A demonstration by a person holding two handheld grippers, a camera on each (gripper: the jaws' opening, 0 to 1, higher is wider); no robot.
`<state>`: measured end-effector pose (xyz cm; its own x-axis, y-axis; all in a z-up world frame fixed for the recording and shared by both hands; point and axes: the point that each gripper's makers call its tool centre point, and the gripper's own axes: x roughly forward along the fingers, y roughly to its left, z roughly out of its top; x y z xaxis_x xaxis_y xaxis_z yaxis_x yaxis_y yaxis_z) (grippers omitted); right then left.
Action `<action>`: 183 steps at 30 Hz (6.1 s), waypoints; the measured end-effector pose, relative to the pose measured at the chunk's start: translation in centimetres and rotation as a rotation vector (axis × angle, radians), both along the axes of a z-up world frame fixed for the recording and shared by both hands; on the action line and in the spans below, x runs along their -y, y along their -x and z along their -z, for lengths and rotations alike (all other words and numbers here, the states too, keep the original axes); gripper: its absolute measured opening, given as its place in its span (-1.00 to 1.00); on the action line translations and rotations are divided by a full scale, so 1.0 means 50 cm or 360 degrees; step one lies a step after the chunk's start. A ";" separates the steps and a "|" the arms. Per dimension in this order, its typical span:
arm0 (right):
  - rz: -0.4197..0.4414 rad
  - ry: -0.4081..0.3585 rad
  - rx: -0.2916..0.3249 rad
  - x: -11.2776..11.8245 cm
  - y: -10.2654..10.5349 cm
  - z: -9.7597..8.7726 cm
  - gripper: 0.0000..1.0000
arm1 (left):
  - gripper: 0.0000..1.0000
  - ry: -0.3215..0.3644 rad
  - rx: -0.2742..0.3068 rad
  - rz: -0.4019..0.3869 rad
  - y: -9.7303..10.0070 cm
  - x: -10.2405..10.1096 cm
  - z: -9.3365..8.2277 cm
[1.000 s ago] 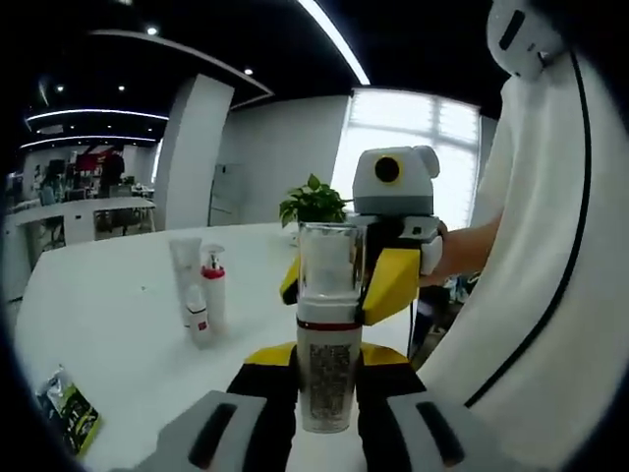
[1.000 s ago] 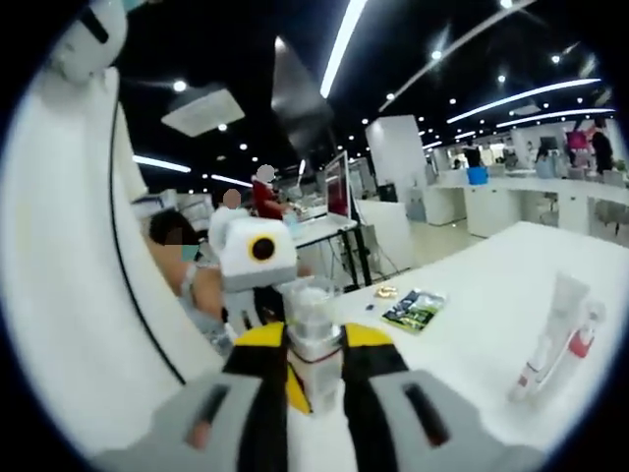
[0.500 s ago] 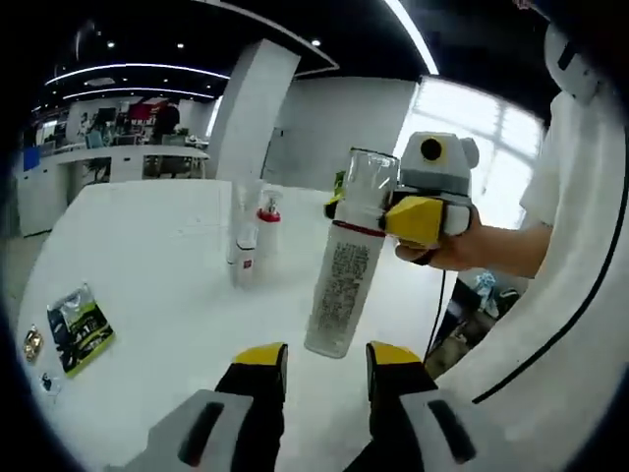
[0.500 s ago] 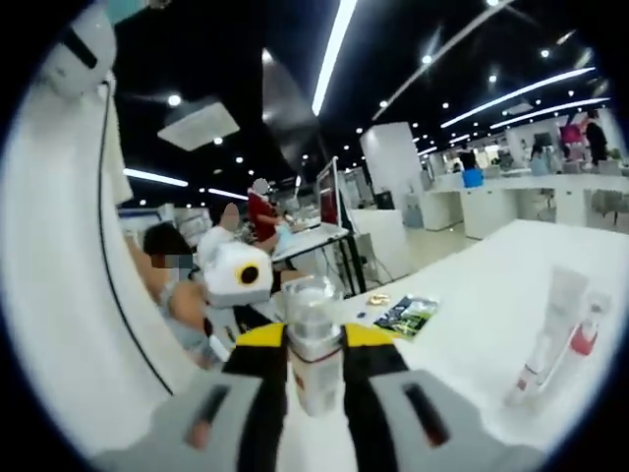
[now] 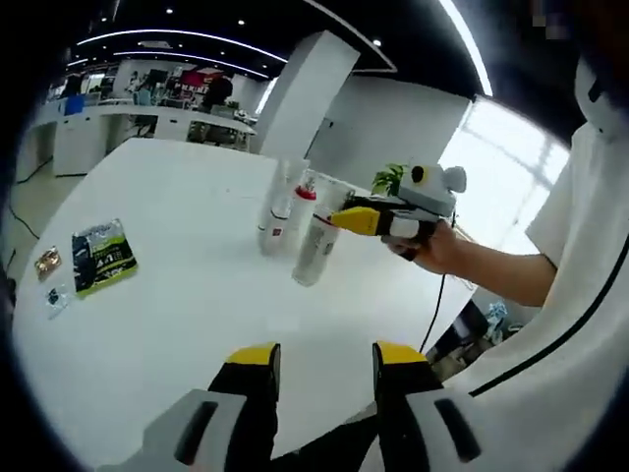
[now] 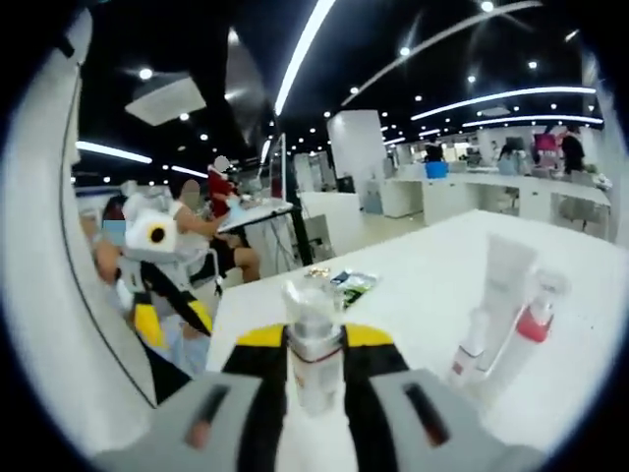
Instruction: Arrange the skincare products in the storage area until every visible bottle or jar stands upright without overlapping.
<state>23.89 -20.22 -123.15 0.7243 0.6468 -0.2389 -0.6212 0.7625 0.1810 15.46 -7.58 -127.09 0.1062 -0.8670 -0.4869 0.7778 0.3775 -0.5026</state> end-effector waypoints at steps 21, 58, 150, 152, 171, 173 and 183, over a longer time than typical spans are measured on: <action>0.0123 0.0089 -0.0052 0.036 -0.043 0.054 -0.63 | -0.25 0.0076 -0.0072 -0.0357 0.007 -0.024 0.003; 0.0123 0.0255 -0.0030 0.071 -0.037 0.105 -0.63 | -0.25 0.0123 0.0012 -0.0407 -0.065 -0.002 -0.015; 0.0325 0.0226 0.0042 0.121 -0.051 0.137 -0.63 | -0.25 0.0219 0.0092 -0.0351 -0.064 0.079 -0.057; 0.0320 0.0278 0.0050 0.130 -0.056 0.147 -0.63 | -0.25 0.0224 0.0088 -0.0341 -0.061 0.084 -0.058; 0.0379 0.0223 0.0130 0.154 -0.065 0.151 -0.61 | -0.25 0.0220 0.0096 -0.0295 -0.075 0.095 -0.057; 0.0381 0.0222 0.0122 0.154 -0.066 0.151 -0.60 | -0.25 0.0219 0.0101 -0.0288 -0.074 0.095 -0.058; 0.0345 0.0251 0.0042 0.138 -0.067 0.168 -0.44 | -0.25 0.0238 0.0115 -0.0335 -0.081 0.073 -0.064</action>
<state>27.23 -27.12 -131.56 0.8491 0.4324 -0.3035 -0.4435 0.8956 0.0353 19.52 -11.22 -123.90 0.3217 -0.8838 -0.3398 0.7256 0.4607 -0.5112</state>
